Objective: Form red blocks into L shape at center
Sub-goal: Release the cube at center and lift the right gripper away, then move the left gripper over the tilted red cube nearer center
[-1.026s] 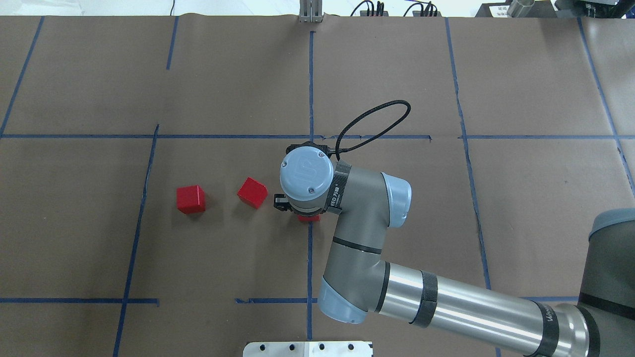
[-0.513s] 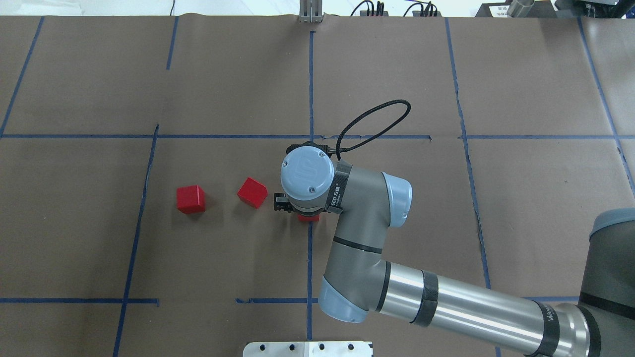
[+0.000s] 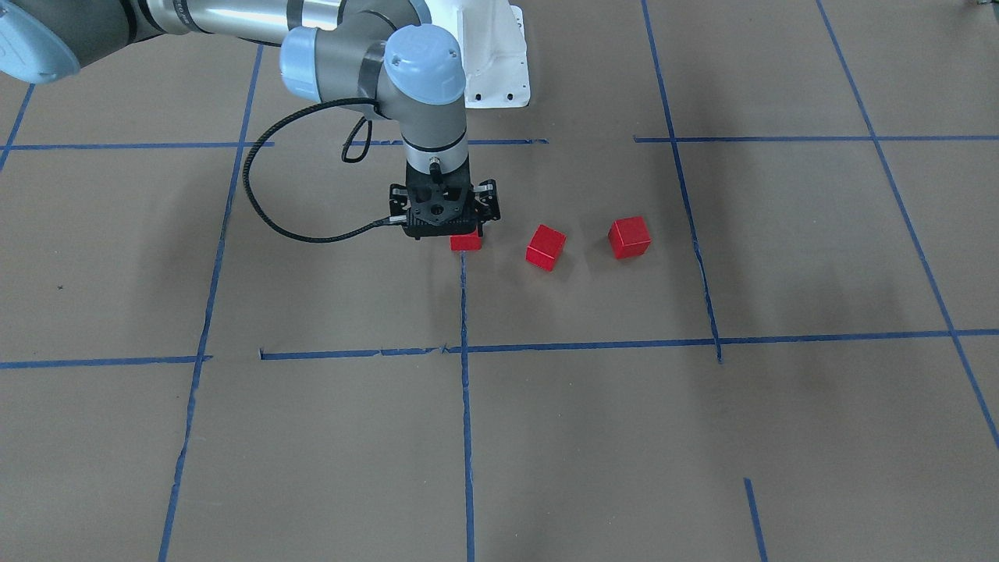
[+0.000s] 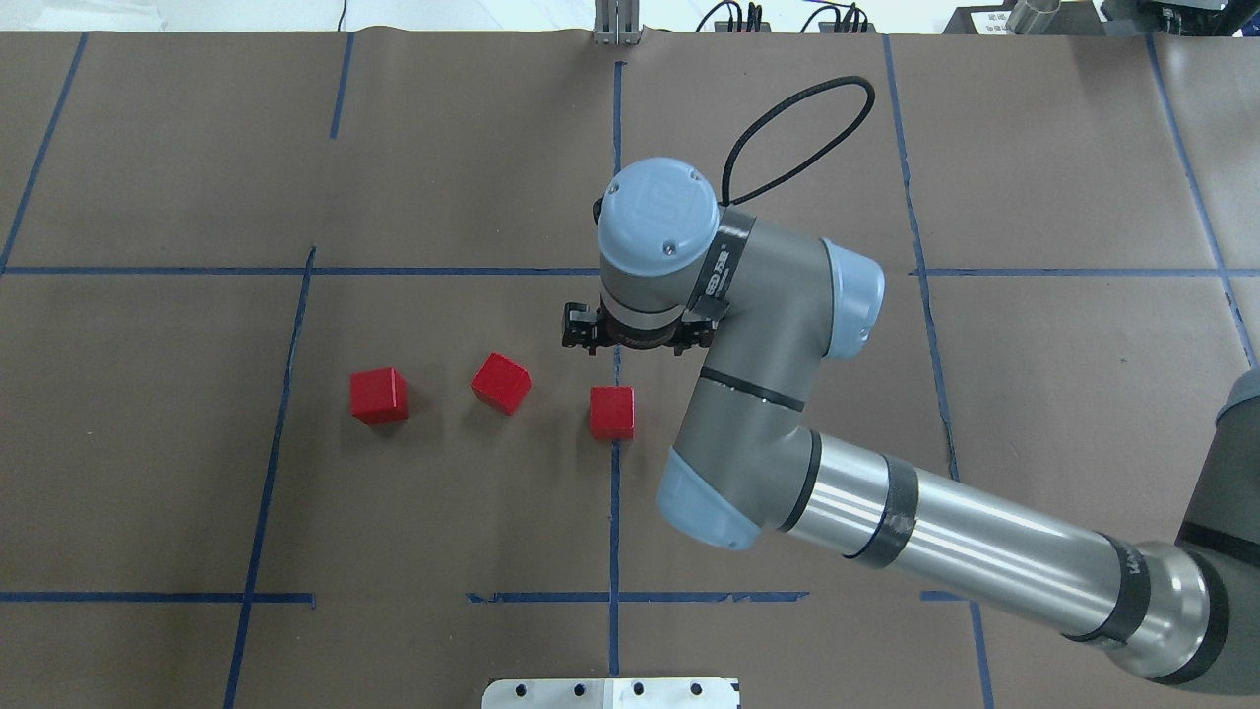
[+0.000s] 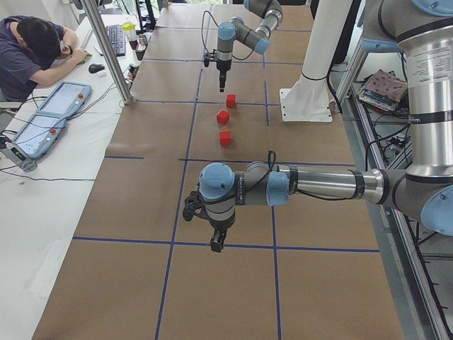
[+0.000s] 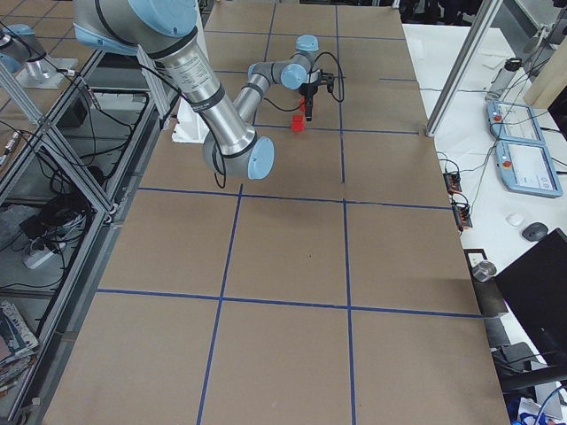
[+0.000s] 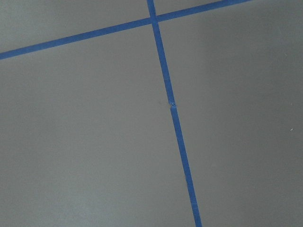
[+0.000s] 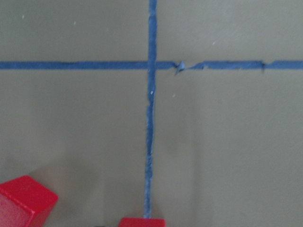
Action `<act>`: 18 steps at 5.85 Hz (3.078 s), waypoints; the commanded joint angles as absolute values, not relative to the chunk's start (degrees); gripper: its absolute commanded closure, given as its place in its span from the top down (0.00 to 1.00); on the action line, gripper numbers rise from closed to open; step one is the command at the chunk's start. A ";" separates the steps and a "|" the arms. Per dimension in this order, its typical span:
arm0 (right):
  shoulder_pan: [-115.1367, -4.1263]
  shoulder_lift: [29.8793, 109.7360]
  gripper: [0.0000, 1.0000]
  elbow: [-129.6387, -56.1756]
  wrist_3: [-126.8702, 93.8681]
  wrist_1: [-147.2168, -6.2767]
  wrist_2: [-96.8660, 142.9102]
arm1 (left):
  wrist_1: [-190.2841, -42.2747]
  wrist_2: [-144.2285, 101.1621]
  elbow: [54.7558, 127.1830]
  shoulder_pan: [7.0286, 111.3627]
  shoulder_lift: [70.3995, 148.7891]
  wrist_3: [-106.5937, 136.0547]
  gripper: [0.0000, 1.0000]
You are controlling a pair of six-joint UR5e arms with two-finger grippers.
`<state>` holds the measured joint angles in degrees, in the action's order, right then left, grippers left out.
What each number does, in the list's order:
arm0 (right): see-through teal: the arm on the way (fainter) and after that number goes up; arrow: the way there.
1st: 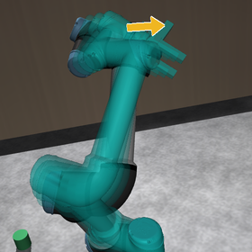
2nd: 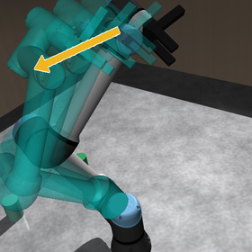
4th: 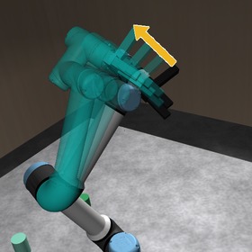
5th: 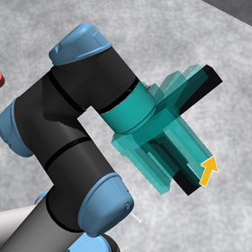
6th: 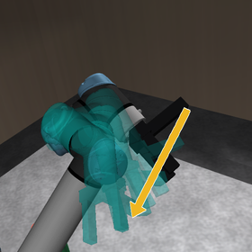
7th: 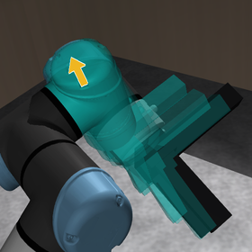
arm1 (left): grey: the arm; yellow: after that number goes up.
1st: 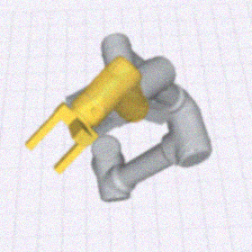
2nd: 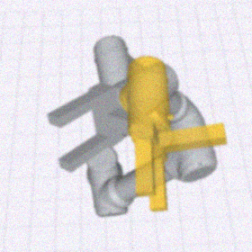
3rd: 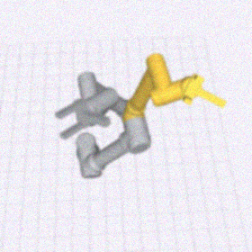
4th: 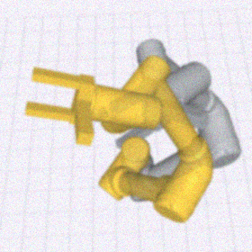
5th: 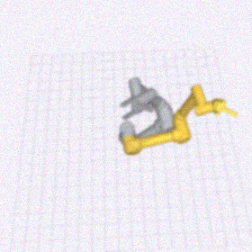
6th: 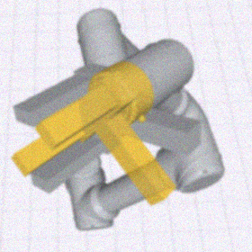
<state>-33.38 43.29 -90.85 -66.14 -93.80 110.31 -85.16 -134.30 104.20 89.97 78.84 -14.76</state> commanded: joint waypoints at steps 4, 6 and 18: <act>-66.37 65.41 0.99 -93.07 -15.61 -94.92 131.02 | -93.41 -135.25 103.80 88.60 86.37 -14.06 1.00; -77.90 81.13 0.99 -97.44 8.60 -94.83 131.57 | -93.78 -140.36 106.16 82.74 88.66 -1.47 1.00; -90.88 103.18 1.00 -107.14 8.88 -94.22 132.45 | -104.55 -107.05 95.58 31.03 121.89 51.58 1.00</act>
<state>-90.88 103.18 -107.16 8.86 -94.20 132.49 -100.89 -107.43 99.48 31.47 120.05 49.63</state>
